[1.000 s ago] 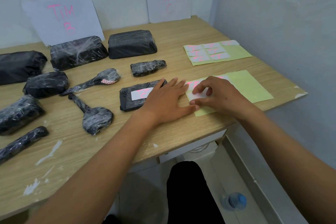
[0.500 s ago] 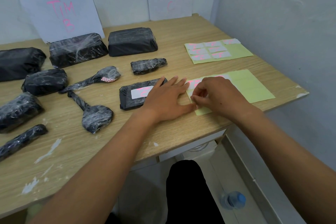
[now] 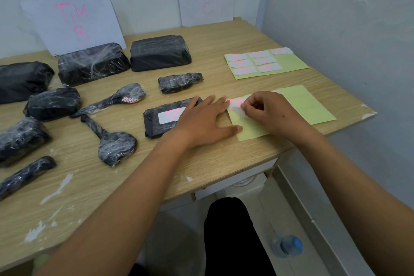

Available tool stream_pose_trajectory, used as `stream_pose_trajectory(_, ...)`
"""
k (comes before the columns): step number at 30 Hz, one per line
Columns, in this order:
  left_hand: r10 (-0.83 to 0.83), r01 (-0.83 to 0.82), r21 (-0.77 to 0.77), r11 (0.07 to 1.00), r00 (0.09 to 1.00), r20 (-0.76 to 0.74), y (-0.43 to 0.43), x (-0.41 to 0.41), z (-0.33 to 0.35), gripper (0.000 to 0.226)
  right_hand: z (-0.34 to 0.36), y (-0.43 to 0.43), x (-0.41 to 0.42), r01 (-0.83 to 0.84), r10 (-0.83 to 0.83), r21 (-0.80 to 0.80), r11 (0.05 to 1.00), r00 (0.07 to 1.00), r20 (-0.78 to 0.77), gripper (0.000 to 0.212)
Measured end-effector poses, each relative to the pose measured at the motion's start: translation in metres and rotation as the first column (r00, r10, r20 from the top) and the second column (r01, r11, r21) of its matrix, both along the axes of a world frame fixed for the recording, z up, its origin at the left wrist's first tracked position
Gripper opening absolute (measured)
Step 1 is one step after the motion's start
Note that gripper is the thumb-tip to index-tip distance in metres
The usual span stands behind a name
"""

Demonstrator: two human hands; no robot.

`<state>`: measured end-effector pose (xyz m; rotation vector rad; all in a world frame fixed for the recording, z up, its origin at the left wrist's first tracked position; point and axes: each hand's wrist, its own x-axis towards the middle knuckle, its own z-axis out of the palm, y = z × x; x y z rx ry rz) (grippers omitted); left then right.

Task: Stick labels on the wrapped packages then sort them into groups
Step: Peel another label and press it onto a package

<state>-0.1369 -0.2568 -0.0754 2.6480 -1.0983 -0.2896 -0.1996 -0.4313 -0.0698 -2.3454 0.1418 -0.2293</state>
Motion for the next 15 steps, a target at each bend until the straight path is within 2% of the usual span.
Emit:
stream_pose_trajectory(8,-0.005,0.006,0.052,0.999,1.000,-0.027,-0.0001,0.0004,0.0032,0.083,-0.0017,-0.0073,-0.0034,0.105,-0.116,0.255,0.961,0.993,0.029,0.019)
stream_pose_trajectory(15,-0.004,0.009,0.072,0.997,0.998,-0.060,-0.0002,-0.0003,0.0059,0.084,-0.0032,-0.0050,-0.0059,0.198,-0.288,0.575,0.794,0.955,0.069,0.020)
